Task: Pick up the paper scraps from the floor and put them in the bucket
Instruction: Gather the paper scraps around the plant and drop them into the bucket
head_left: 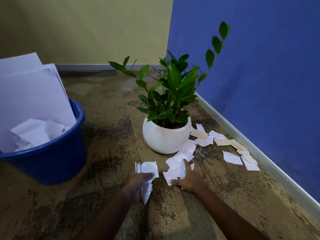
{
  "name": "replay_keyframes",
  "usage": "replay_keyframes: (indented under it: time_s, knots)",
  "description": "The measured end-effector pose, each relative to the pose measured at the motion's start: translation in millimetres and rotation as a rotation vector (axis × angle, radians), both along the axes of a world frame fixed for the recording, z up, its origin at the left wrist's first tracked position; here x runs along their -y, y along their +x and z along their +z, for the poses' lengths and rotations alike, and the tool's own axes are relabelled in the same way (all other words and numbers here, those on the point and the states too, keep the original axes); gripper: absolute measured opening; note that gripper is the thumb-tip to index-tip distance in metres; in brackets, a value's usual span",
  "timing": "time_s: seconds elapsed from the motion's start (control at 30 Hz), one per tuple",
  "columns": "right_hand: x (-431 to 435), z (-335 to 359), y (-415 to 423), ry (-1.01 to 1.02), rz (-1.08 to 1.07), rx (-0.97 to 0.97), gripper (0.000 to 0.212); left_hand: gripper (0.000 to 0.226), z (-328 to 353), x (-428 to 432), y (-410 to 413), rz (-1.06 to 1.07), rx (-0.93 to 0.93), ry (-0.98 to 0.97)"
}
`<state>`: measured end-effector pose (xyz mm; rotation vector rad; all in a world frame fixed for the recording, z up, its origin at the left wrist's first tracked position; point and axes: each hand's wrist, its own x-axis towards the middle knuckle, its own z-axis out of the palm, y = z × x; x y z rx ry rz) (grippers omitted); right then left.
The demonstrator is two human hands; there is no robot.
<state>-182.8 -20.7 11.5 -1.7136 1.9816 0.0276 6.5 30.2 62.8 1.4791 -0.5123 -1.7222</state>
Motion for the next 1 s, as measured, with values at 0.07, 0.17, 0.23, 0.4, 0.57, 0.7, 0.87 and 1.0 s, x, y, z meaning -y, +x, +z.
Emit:
replay_keyframes:
  time_s: [0.07,0.17,0.23,0.4,0.57,0.7,0.87,1.0]
  knots:
    - [5.1,-4.9,-0.2,0.116,-0.020,-0.002,0.107,0.023,-2.3,0.5,0.1,-0.015,0.011,-0.003]
    - [7.1,-13.2,-2.2,0.108,0.023,-0.019,0.099,0.022,-6.4,2.0,1.2,-0.024,0.016,0.010]
    - [7.0,-12.9,-8.8,0.067,0.057,-0.050,0.085,0.022,-8.2,2.5,2.8,-0.015,0.008,0.023]
    - [1.4,1.4,-32.3,-0.047,0.168,-0.065,0.050,0.026,-8.7,3.6,7.8,0.005,0.008,0.046]
    - [-10.8,7.8,-31.8,-0.153,0.258,-0.266,0.044,0.025,-5.4,3.6,2.8,0.009,-0.006,0.014]
    - [-15.4,27.8,-33.7,-0.168,0.173,-0.179,0.038,0.020,2.8,2.8,0.0,-0.005,-0.009,0.006]
    - [-23.4,59.3,-22.9,-0.145,0.145,0.007,0.035,0.007,24.6,9.5,5.2,-0.003,0.013,-0.003]
    - [-21.6,94.5,-0.6,-0.134,0.175,0.119,0.030,0.041,55.1,23.1,19.3,0.019,0.144,-0.106]
